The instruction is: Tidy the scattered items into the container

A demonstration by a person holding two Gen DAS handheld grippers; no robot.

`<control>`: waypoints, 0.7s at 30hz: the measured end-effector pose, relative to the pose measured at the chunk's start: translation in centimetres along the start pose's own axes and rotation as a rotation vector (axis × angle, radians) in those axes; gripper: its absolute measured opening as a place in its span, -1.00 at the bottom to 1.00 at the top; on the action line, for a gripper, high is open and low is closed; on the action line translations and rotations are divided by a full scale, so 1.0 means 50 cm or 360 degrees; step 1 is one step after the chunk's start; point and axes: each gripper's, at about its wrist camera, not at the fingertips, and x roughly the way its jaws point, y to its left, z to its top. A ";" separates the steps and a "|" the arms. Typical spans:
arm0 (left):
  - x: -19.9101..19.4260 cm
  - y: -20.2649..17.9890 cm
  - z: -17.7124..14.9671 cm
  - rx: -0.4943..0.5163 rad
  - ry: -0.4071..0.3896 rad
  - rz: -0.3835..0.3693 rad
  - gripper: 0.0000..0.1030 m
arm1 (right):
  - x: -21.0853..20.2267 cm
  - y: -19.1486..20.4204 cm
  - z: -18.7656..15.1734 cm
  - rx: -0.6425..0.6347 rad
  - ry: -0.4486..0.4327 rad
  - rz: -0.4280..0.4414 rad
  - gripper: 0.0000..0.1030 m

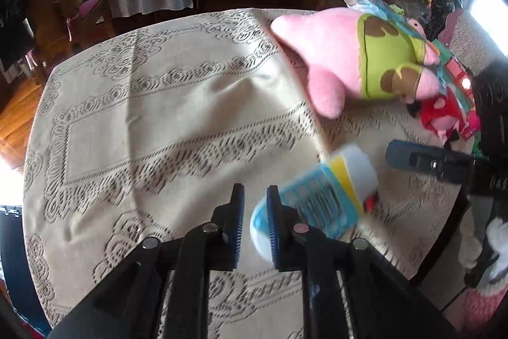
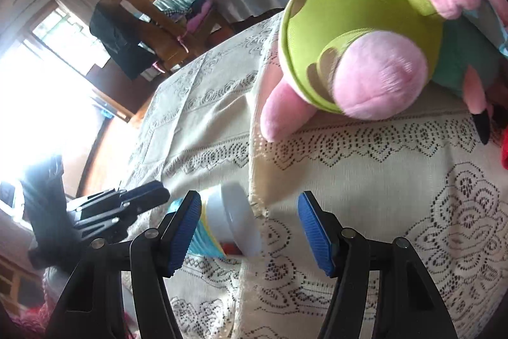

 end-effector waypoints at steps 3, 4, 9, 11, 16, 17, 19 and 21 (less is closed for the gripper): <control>-0.003 -0.005 -0.019 -0.0016 -0.0025 0.0047 0.91 | 0.012 0.004 -0.007 0.0009 0.0010 -0.0001 0.40; -0.003 -0.006 -0.025 -0.0026 -0.0038 0.0060 1.00 | 0.014 0.005 -0.009 0.0012 0.0010 -0.0004 0.40; -0.005 -0.010 -0.028 -0.0108 -0.0053 0.0090 0.98 | 0.027 0.017 -0.014 0.0007 0.0016 -0.0023 0.40; -0.003 -0.004 -0.038 -0.0185 -0.0055 0.0096 0.70 | 0.033 0.021 -0.013 0.0007 0.0023 -0.0024 0.24; 0.018 -0.018 -0.060 -0.0219 -0.0010 0.0009 0.52 | 0.056 0.022 -0.017 0.0020 0.0074 -0.0043 0.13; 0.022 -0.020 -0.062 -0.0225 -0.0005 -0.0005 0.52 | 0.060 0.022 -0.018 0.0020 0.0084 -0.0039 0.13; 0.031 -0.022 -0.066 -0.0240 0.0000 -0.0034 0.52 | 0.072 0.023 -0.020 0.0018 0.0106 -0.0038 0.13; 0.045 -0.024 -0.067 -0.0244 0.0009 -0.0058 0.52 | 0.082 0.021 -0.018 0.0021 0.0119 -0.0036 0.13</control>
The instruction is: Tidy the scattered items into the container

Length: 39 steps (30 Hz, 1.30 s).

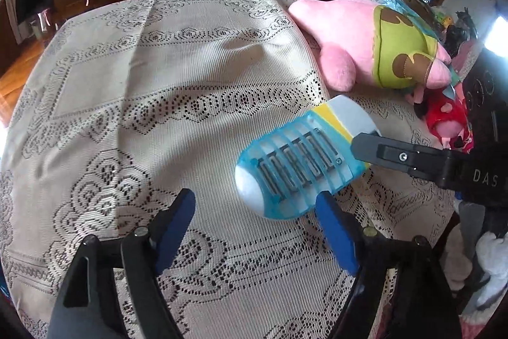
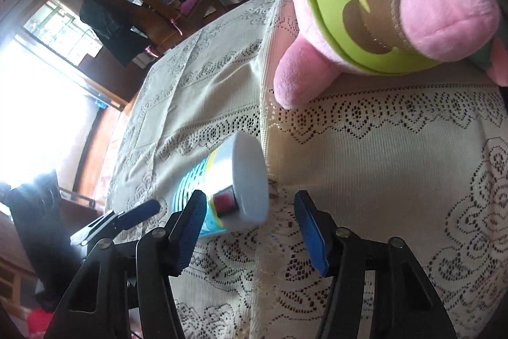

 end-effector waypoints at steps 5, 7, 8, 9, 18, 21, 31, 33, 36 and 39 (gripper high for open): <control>0.011 -0.001 -0.003 -0.0031 0.0005 -0.0128 0.34 | 0.017 0.001 0.009 0.0022 0.0001 0.0030 -0.04; 0.007 0.000 0.000 -0.0044 0.0007 -0.0195 -0.13 | 0.018 0.005 0.013 0.0012 0.0002 0.0013 -0.05; 0.004 -0.001 0.000 -0.0049 0.0005 -0.0213 -0.18 | 0.019 0.007 0.015 0.0006 0.0003 0.0004 -0.06; 0.003 -0.007 0.000 -0.0015 -0.0010 -0.0187 -0.22 | 0.014 0.012 0.014 -0.0013 -0.0007 -0.0002 -0.07; -0.025 -0.021 0.004 0.0050 -0.0074 -0.0194 -0.33 | -0.010 0.030 0.006 -0.0092 -0.0071 0.0048 -0.13; -0.050 -0.036 0.009 0.0106 -0.0127 -0.0169 -0.34 | -0.017 0.059 0.003 -0.0171 -0.0086 0.0033 -0.16; -0.027 0.075 0.011 -0.0091 -0.0034 -0.0098 0.37 | -0.007 0.009 0.010 0.0031 -0.0071 0.0077 -0.09; -0.022 0.083 0.011 -0.0107 -0.0037 -0.0108 0.43 | -0.010 0.007 0.018 0.0037 -0.0081 0.0079 0.02; -0.013 0.086 0.015 -0.0137 -0.0024 -0.0100 0.42 | -0.014 0.005 0.027 0.0043 -0.0095 0.0071 0.69; -0.003 0.081 0.019 -0.0138 -0.0015 -0.0083 0.42 | -0.012 0.007 0.028 0.0032 -0.0096 0.0050 0.45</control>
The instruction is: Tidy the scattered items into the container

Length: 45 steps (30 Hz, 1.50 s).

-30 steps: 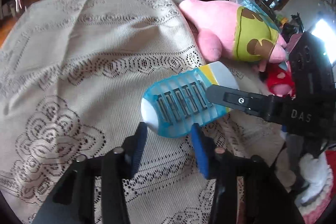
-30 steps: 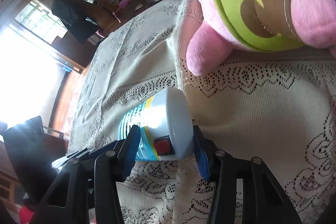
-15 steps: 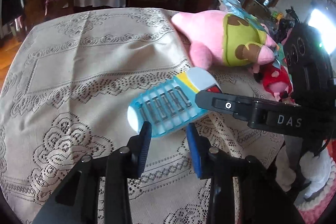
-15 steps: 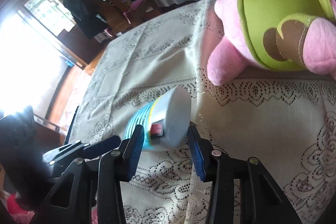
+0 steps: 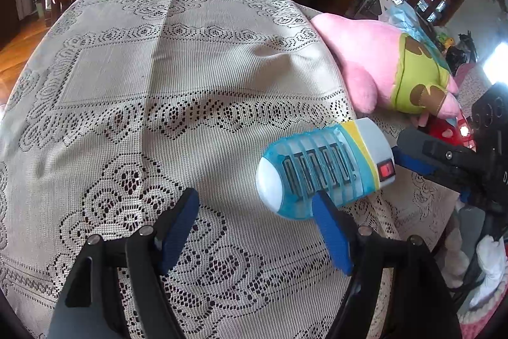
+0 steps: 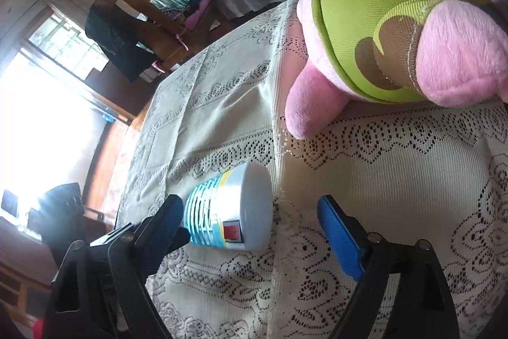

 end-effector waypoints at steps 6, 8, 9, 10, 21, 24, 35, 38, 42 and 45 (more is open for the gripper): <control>0.001 -0.010 0.014 -0.0022 0.0001 -0.0050 -0.05 | 0.025 0.001 -0.002 0.0016 0.0040 -0.0006 -0.23; 0.000 -0.011 0.021 -0.0034 -0.0006 -0.0051 -0.05 | 0.032 0.004 0.000 0.0019 0.0039 -0.0003 -0.21; 0.003 -0.008 0.026 -0.0047 -0.0004 -0.0057 -0.05 | 0.032 0.002 0.001 0.0026 0.0035 0.0001 -0.21; 0.006 -0.006 0.030 -0.0060 -0.0001 -0.0062 -0.05 | 0.032 0.000 0.002 0.0033 0.0031 0.0006 -0.21; 0.020 0.013 0.062 -0.0238 -0.0015 -0.0206 0.52 | 0.033 -0.024 0.001 0.0100 0.0026 0.0075 -0.17; 0.047 -0.013 0.061 -0.0164 -0.0029 -0.0132 0.77 | 0.032 -0.022 -0.002 0.0095 0.0031 0.0070 -0.17; 0.051 -0.044 0.040 0.0086 -0.0105 -0.0180 0.17 | 0.033 -0.033 -0.003 0.0105 0.0029 0.0129 -0.17; 0.053 -0.044 0.039 0.0086 -0.0107 -0.0192 0.17 | 0.037 -0.041 0.000 0.0117 0.0036 0.0167 -0.16; 0.044 -0.049 0.033 0.0100 -0.0118 -0.0169 0.16 | 0.029 -0.026 -0.011 0.0044 0.0004 0.0133 -0.14; 0.016 -0.055 0.030 0.0103 -0.0163 -0.0144 0.15 | 0.014 -0.014 -0.018 0.0009 -0.0026 0.0169 -0.14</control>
